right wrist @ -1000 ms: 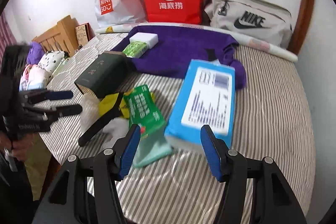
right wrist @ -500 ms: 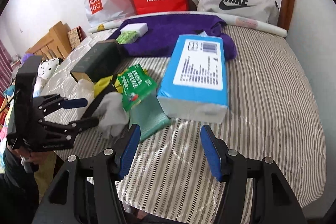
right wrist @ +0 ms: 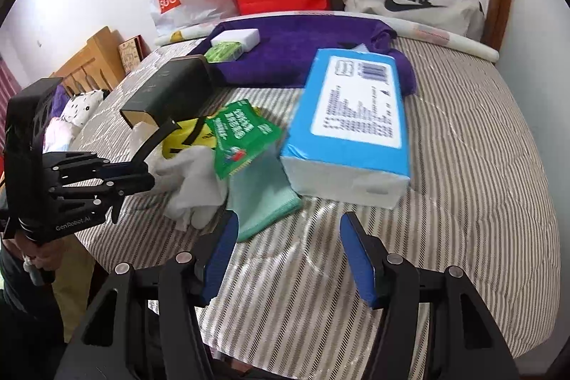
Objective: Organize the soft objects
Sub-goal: 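Grasp the black watch strap with the left gripper while the right grasps the green snack packet, then carry the strap and green snack packet toward the purple towel with both grippers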
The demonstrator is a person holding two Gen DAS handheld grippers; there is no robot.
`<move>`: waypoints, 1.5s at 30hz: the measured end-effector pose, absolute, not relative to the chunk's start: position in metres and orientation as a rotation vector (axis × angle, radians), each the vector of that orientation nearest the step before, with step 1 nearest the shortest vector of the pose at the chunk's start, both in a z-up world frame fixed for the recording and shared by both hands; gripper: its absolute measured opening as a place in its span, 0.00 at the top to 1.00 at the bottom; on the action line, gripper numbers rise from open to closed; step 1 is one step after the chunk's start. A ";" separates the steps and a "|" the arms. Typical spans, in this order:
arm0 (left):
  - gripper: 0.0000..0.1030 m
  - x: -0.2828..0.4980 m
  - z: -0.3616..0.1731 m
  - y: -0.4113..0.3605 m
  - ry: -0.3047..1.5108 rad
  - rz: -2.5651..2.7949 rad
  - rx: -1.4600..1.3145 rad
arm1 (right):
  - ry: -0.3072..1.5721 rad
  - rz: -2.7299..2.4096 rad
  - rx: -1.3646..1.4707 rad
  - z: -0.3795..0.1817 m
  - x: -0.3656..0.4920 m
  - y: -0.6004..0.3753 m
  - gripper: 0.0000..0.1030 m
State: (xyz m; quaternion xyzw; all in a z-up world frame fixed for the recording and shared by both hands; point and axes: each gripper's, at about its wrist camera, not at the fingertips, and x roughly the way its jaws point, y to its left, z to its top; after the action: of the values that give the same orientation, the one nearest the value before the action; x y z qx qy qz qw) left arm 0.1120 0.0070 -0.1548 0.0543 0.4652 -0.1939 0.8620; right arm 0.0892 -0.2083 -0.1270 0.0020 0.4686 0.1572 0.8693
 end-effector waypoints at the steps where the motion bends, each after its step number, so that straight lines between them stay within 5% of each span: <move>1: 0.81 0.111 -0.154 0.011 0.978 -0.396 0.095 | 0.977 0.335 -0.006 -0.126 0.090 -0.205 0.43; 12: 0.81 0.101 -0.148 0.052 0.961 -0.334 -0.049 | 0.937 0.439 -0.198 -0.108 0.133 -0.152 0.43; 24: 0.81 0.101 -0.157 0.083 0.968 -0.315 -0.162 | 1.130 0.482 -0.291 -0.145 0.191 -0.108 0.43; 29: 0.81 0.103 -0.159 0.091 0.971 -0.304 -0.187 | 1.117 0.484 -0.291 -0.149 0.195 -0.107 0.65; 45: 0.81 0.101 -0.165 0.086 0.998 -0.266 -0.213 | 0.936 0.461 -0.066 -0.108 0.154 -0.158 0.68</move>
State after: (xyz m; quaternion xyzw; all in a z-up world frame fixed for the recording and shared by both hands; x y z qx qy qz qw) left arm 0.1011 0.0855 -0.1646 -0.1016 0.4761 -0.1268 0.8643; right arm 0.1538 -0.1581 -0.1082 -0.0317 0.4469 0.2202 0.8665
